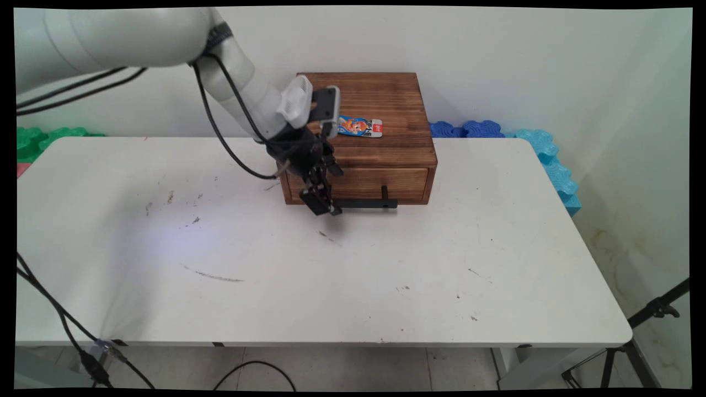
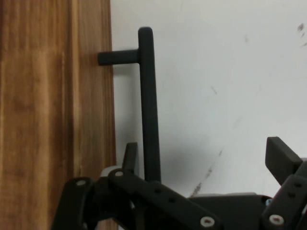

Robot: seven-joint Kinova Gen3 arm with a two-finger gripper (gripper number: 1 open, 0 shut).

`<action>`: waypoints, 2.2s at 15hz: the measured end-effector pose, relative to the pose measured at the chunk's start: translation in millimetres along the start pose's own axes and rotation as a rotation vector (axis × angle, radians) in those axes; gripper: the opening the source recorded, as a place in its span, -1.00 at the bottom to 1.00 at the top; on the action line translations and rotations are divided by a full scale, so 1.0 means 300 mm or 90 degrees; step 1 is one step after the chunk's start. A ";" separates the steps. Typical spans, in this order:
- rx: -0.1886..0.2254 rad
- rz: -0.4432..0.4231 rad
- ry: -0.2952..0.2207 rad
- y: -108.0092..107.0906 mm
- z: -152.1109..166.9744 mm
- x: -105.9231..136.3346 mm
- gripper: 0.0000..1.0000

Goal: Open the drawer

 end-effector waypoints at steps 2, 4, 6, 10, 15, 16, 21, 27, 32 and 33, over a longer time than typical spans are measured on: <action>-0.001 0.005 -0.009 -0.002 0.038 -0.002 1.00; 0.000 0.011 -0.016 -0.006 0.076 -0.003 1.00; 0.002 0.015 -0.024 -0.013 0.121 -0.004 1.00; 0.001 0.008 -0.035 -0.024 0.202 -0.007 1.00; -0.015 -0.017 -0.038 -0.020 0.269 -0.003 1.00; -0.017 -0.021 -0.037 -0.020 0.280 -0.001 1.00; -0.026 -0.034 -0.031 -0.016 0.318 0.010 1.00; -0.039 -0.043 -0.027 0.021 0.330 0.025 1.00; -0.054 -0.051 -0.025 0.093 0.314 0.030 1.00; -0.057 -0.053 -0.025 0.111 0.309 0.029 1.00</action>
